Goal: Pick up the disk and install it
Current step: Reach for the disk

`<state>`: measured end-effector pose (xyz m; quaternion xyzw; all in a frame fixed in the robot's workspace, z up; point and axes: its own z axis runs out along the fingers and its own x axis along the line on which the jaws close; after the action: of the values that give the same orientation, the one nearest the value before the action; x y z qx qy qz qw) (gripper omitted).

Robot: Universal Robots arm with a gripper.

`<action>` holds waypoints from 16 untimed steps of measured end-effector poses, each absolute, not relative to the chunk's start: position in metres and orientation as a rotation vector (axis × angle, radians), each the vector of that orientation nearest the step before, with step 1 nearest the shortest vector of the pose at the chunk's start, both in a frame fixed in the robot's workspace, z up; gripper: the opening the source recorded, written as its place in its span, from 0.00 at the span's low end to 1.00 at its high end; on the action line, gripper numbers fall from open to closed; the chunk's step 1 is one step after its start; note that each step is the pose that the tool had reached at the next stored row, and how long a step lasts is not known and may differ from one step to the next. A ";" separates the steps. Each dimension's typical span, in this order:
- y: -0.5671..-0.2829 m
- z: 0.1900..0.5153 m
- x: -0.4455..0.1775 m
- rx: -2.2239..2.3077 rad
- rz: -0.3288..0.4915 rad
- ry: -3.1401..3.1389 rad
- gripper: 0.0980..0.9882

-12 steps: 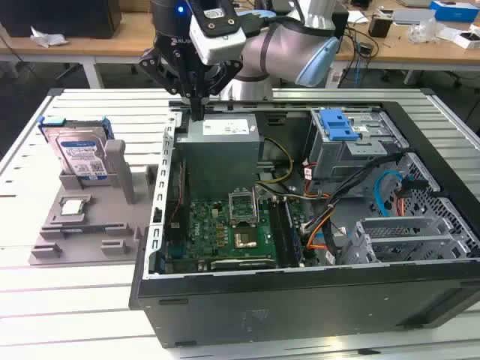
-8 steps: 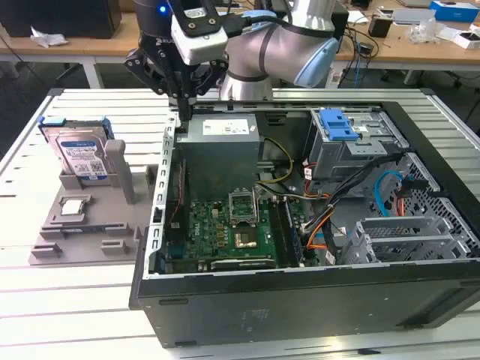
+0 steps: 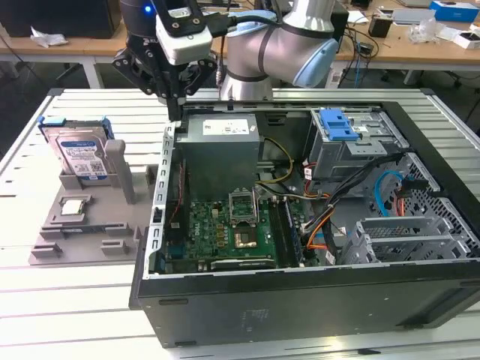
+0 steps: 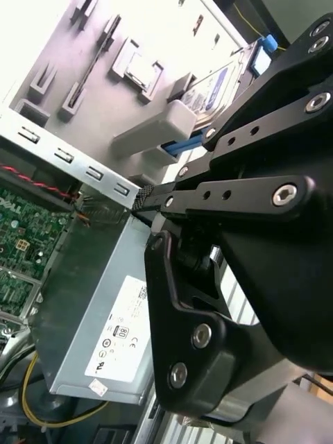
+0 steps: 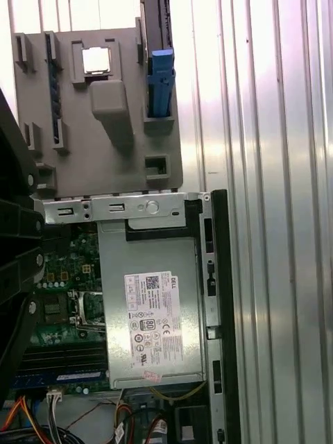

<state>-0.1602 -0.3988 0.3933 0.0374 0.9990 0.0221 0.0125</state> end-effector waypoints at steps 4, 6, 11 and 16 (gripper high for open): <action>-0.399 0.393 -0.173 0.117 0.069 3.114 0.01; -0.399 0.393 -0.177 0.117 0.069 3.114 0.01; -0.399 0.393 -0.186 0.117 0.069 3.114 0.01; -0.399 0.393 -0.198 0.117 0.069 3.114 0.01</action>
<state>-0.1978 -0.3988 0.3931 0.0374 0.9990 0.0221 0.0125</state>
